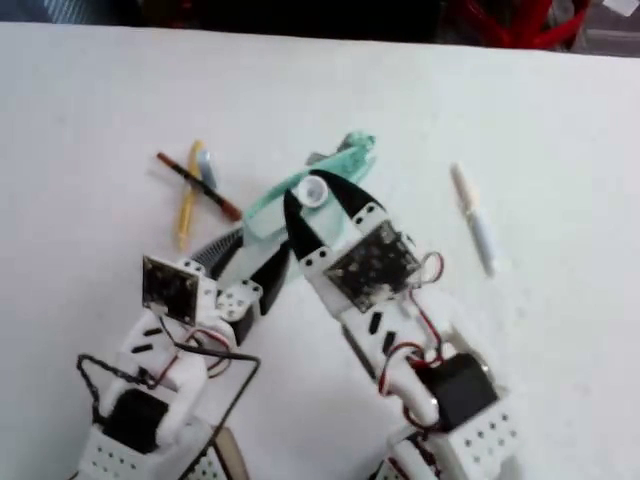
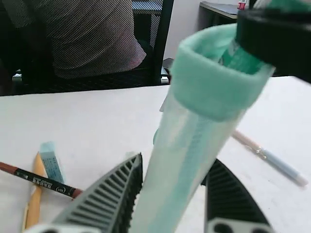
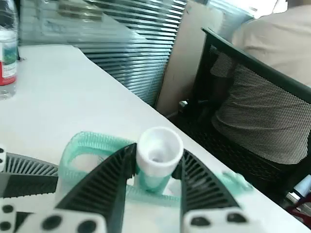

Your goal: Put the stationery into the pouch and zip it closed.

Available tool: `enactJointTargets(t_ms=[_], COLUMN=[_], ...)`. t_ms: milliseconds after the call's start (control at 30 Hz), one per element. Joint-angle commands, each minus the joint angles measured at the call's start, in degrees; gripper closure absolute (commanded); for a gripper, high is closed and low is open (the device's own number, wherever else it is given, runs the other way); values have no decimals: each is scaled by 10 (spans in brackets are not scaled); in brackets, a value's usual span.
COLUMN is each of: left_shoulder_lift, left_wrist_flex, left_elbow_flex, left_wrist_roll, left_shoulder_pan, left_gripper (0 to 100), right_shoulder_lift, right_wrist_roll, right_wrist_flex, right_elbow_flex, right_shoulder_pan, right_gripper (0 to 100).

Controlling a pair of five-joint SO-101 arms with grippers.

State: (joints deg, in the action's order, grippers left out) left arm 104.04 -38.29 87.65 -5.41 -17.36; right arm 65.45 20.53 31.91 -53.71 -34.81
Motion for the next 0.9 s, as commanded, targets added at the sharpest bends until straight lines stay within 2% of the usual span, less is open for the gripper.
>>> enactJointTargets(t_ms=[0, 167, 433, 633, 867], left_shoulder_lift=[7, 7, 7, 7, 7], left_wrist_flex=[18, 18, 18, 13, 11], left_elbow_flex=[-33, -33, -32, -31, -31], left_wrist_roll=[-8, -7, -7, -7, -6], left_shoulder_pan=[1, -7, -8, -8, -8], left_gripper=[802, 801, 805, 813, 858], right_shoulder_lift=[-51, -89, -93, -93, -91], right_wrist_roll=[2, 2, 2, 1, 1], right_wrist_flex=[-49, -80, -1, 46, 56], right_elbow_flex=[-6, 4, 104, 121, 147], right_shoulder_pan=[-7, -17, -16, -17, -13], right_gripper=[981, 981, 970, 786, 791])
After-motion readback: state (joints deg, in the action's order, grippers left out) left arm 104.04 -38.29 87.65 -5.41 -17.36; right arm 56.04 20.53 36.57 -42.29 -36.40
